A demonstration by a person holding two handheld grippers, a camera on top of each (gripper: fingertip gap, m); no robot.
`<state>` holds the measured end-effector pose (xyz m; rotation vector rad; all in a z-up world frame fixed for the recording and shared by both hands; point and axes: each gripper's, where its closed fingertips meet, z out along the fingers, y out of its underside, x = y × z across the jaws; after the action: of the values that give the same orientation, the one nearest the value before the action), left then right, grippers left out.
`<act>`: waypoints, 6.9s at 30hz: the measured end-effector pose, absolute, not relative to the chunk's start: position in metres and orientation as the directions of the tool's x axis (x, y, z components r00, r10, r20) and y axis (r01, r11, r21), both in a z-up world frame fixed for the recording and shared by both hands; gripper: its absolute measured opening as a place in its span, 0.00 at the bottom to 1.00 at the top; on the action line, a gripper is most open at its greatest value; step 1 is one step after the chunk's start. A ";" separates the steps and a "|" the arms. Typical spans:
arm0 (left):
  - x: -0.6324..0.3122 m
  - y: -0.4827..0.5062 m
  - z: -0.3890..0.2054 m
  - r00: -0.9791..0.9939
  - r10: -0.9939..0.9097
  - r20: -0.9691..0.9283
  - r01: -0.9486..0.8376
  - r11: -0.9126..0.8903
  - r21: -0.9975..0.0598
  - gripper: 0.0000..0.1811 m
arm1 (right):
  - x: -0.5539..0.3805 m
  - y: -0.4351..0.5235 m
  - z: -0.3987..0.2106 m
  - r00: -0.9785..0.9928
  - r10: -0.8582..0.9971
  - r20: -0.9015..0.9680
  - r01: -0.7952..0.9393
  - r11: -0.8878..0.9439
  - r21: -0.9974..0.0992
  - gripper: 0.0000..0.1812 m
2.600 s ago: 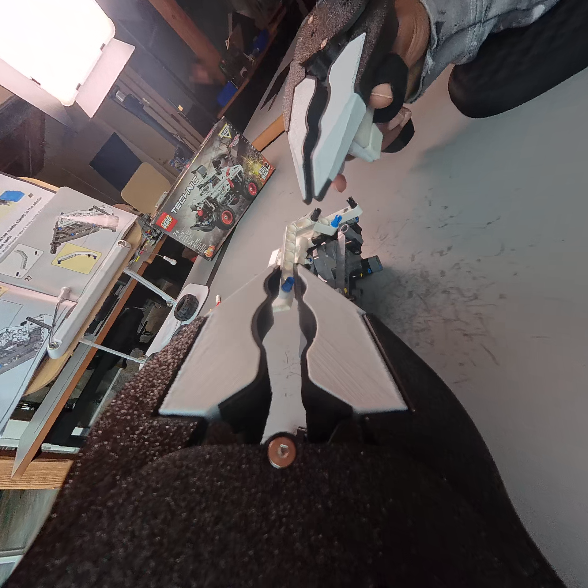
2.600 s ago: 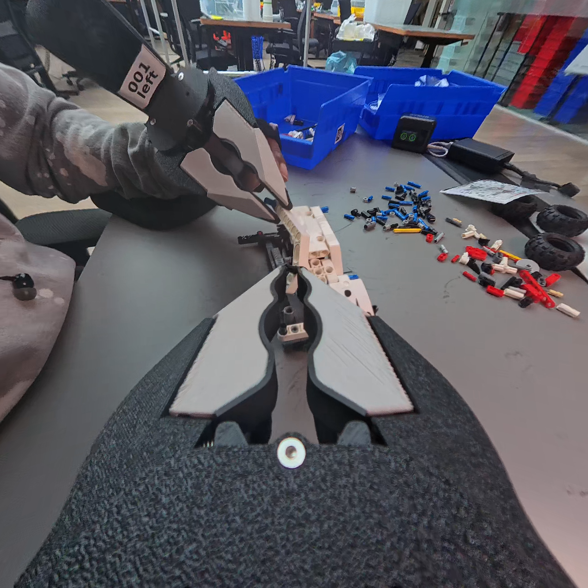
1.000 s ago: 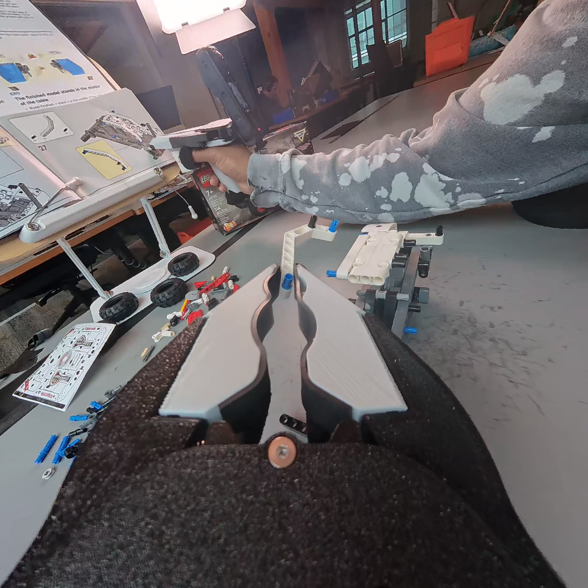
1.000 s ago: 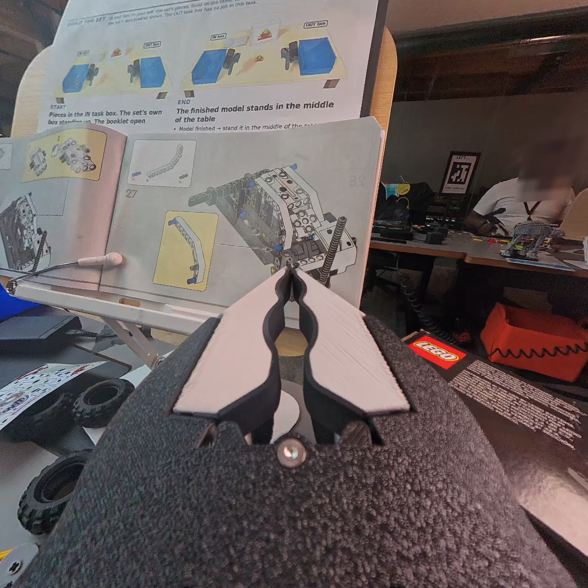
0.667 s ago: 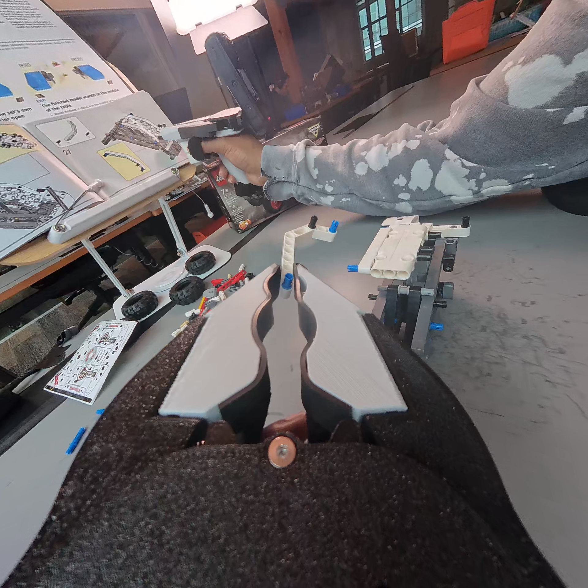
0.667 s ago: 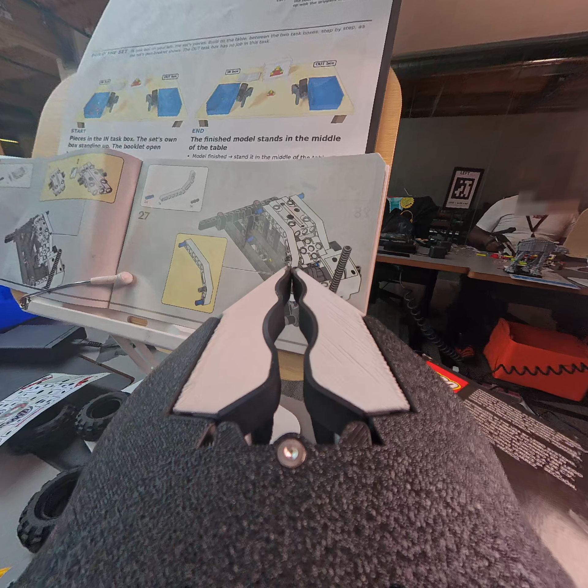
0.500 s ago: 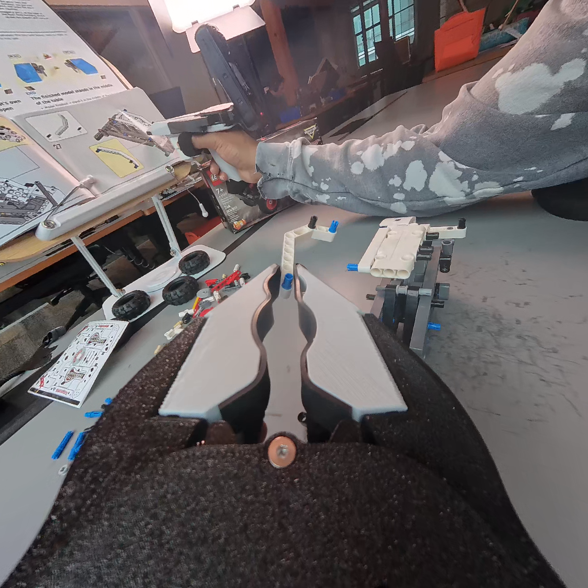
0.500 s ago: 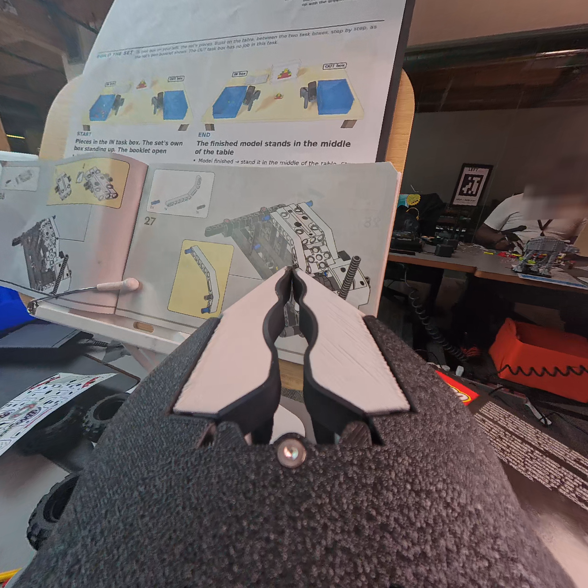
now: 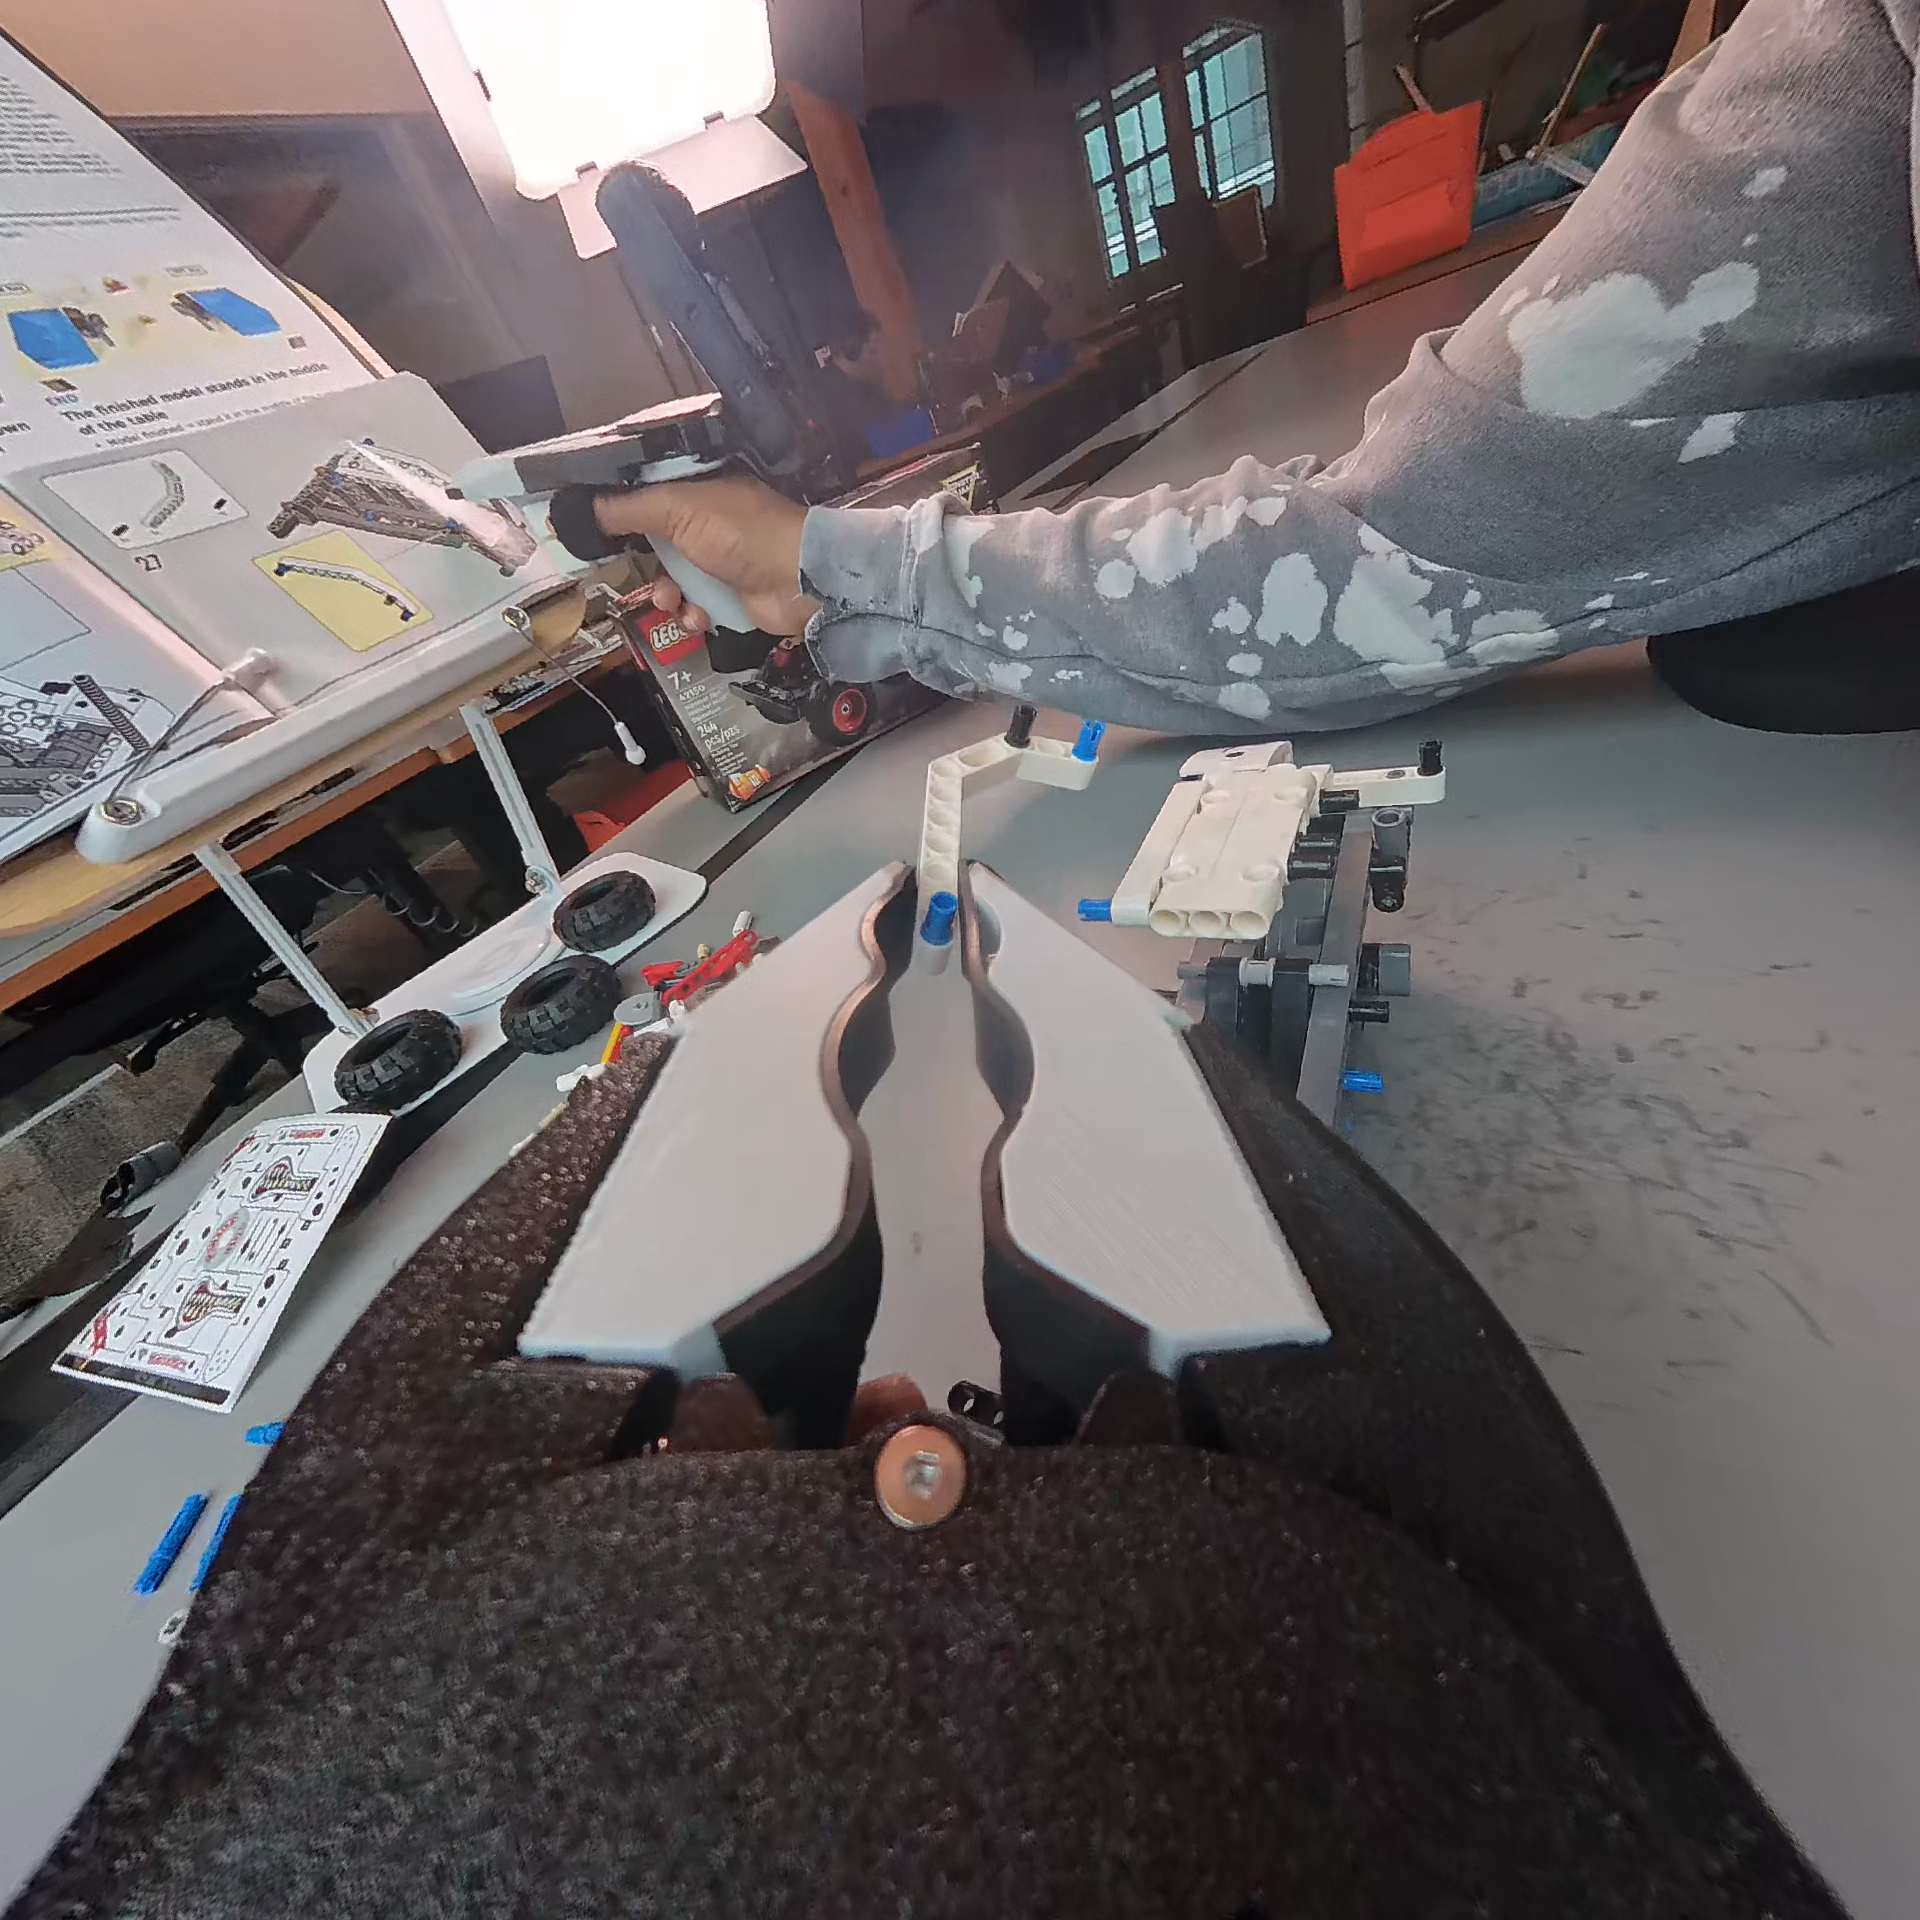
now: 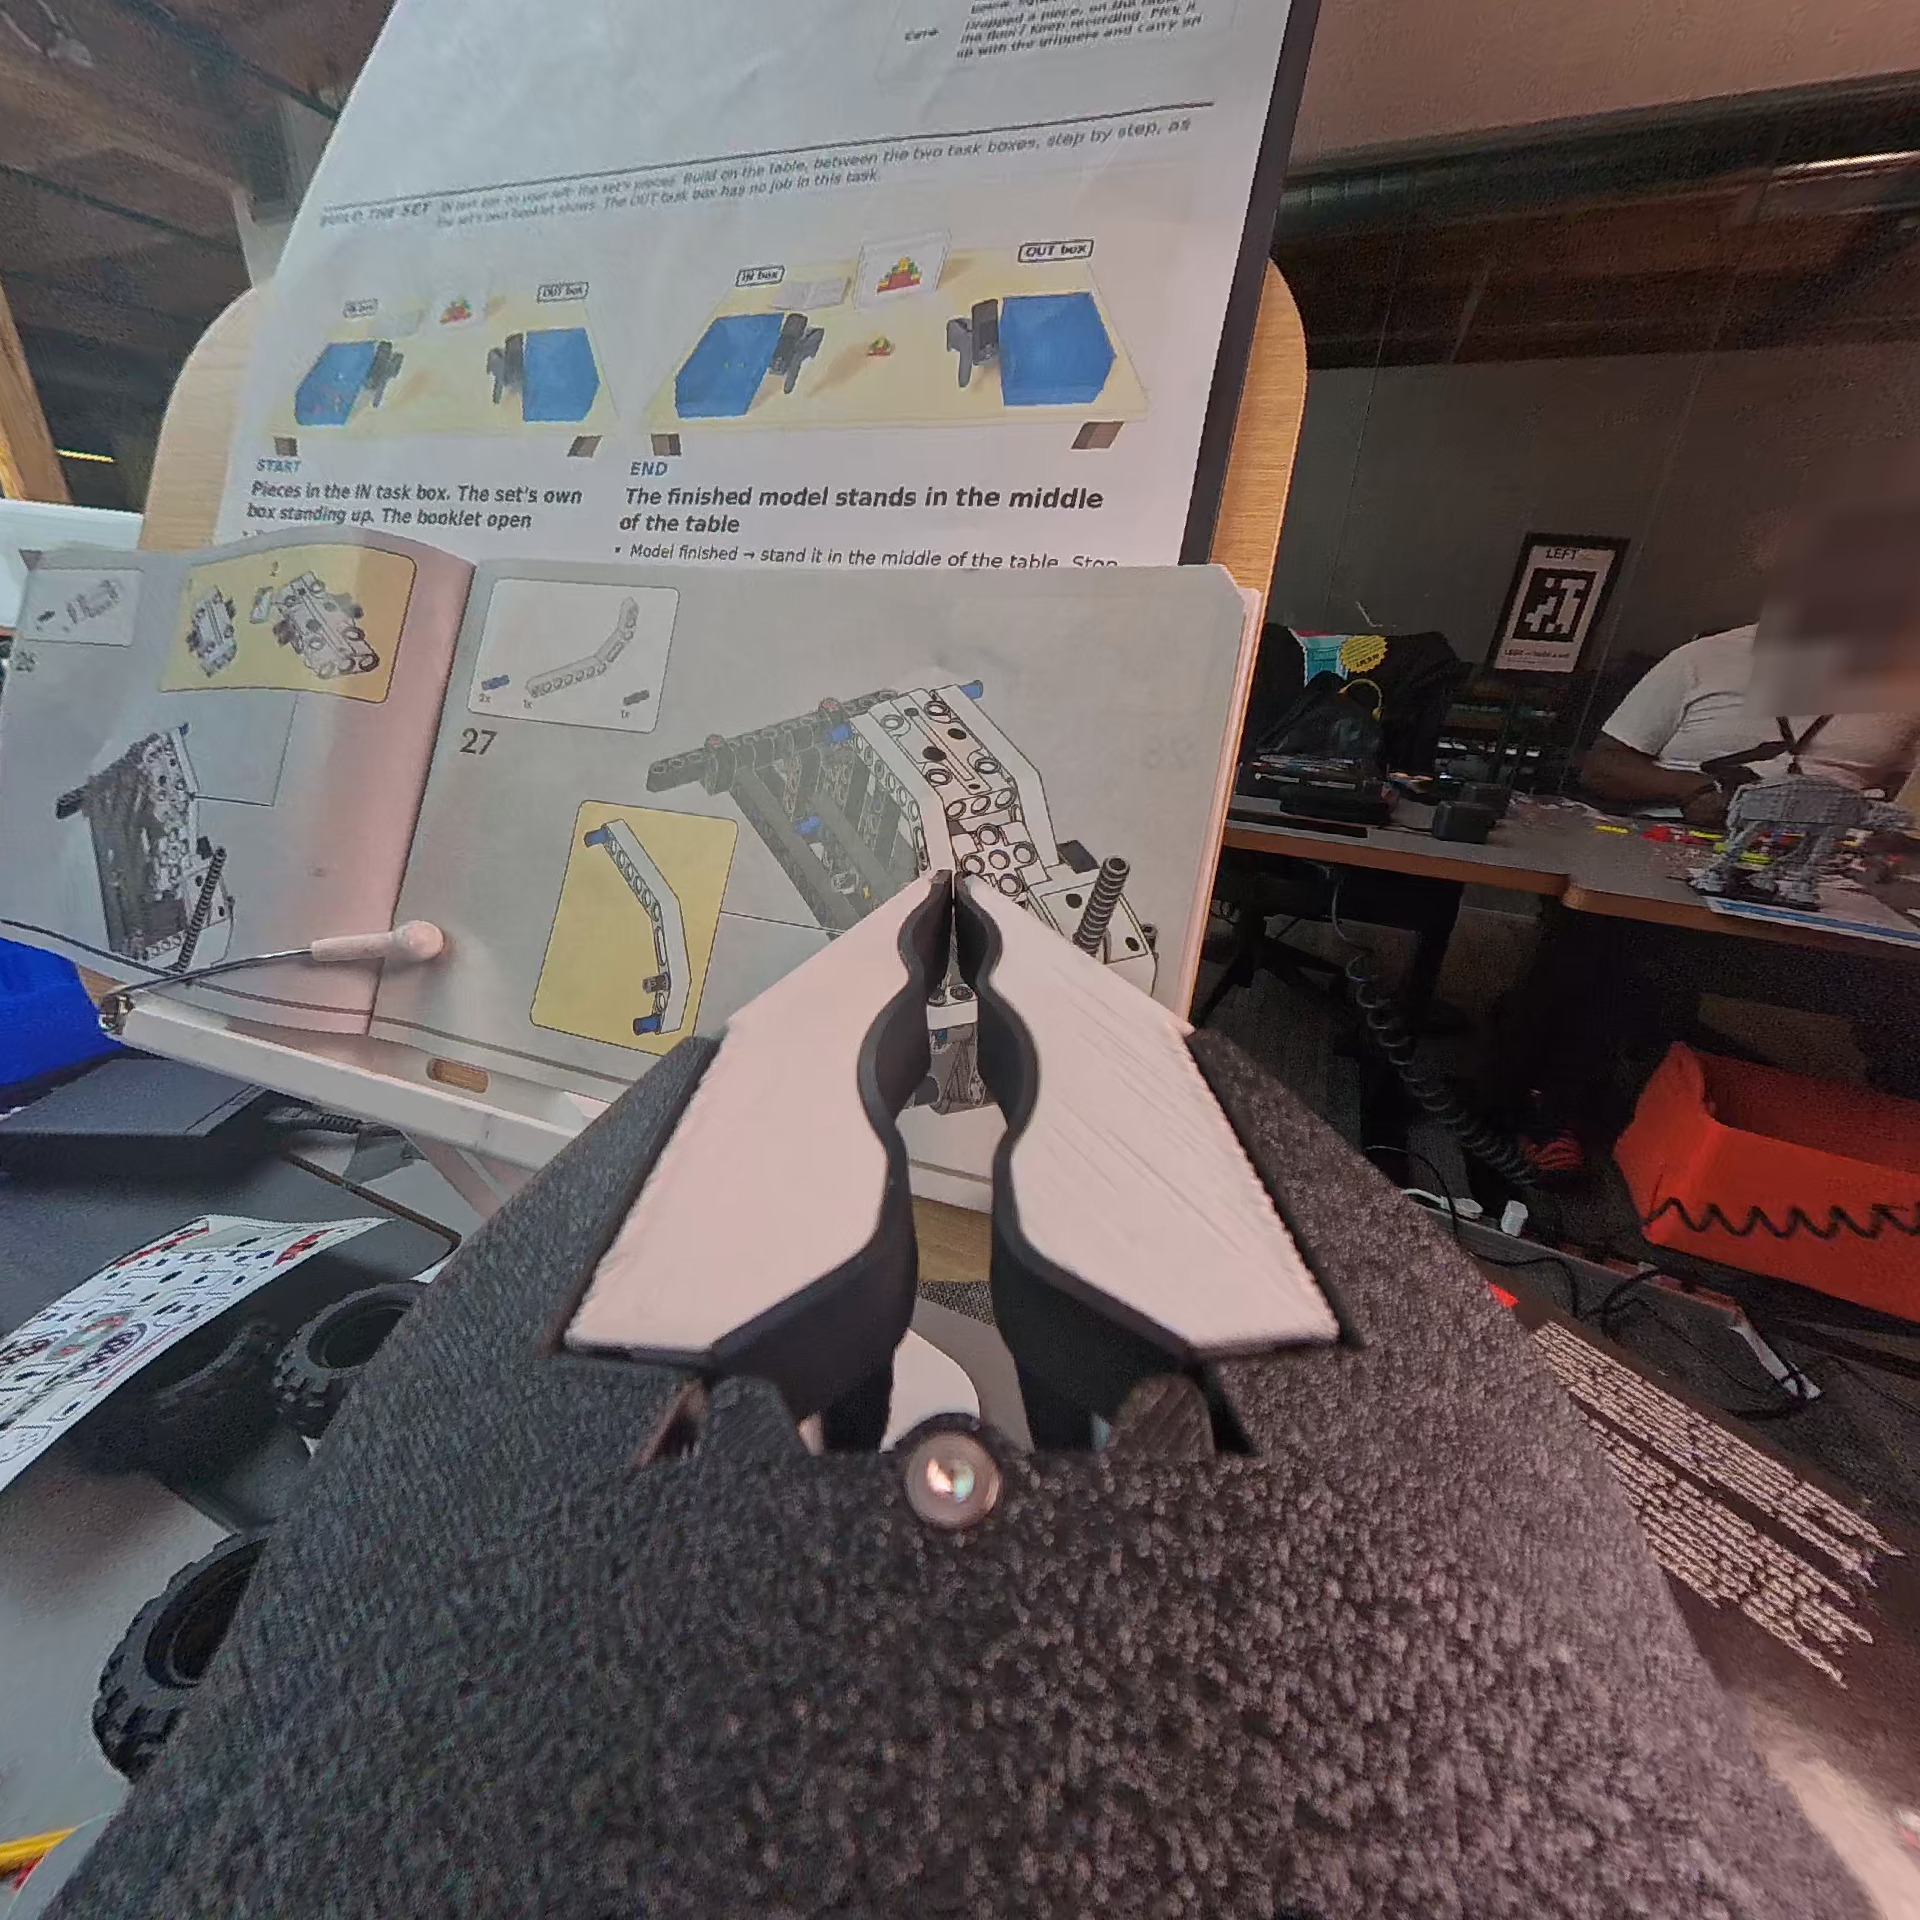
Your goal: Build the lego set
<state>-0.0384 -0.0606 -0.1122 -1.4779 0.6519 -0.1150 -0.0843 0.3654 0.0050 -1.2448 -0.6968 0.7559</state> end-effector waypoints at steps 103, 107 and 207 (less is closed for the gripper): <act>0.020 -0.083 -0.143 0.560 -0.569 -0.603 -0.693 0.078 -0.717 0.13 | 0.053 -0.064 -0.144 -0.316 0.925 0.210 0.297 0.306 -0.904 0.05; 0.020 -0.083 -0.141 0.453 -0.490 -0.745 -0.797 0.153 -0.585 0.09 | 0.052 -0.063 -0.145 -0.304 0.917 0.260 0.315 0.354 -0.881 0.05; 0.016 -0.071 -0.150 0.386 -0.431 -0.816 -0.887 0.070 -0.457 0.08 | 0.032 -0.037 -0.157 -0.523 0.853 -0.005 0.438 0.263 -0.860 0.26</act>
<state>0.0160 -0.0706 -0.1501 -1.5462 1.2195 0.5195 0.0323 -0.0369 -0.1570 -1.1654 -2.0741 1.1841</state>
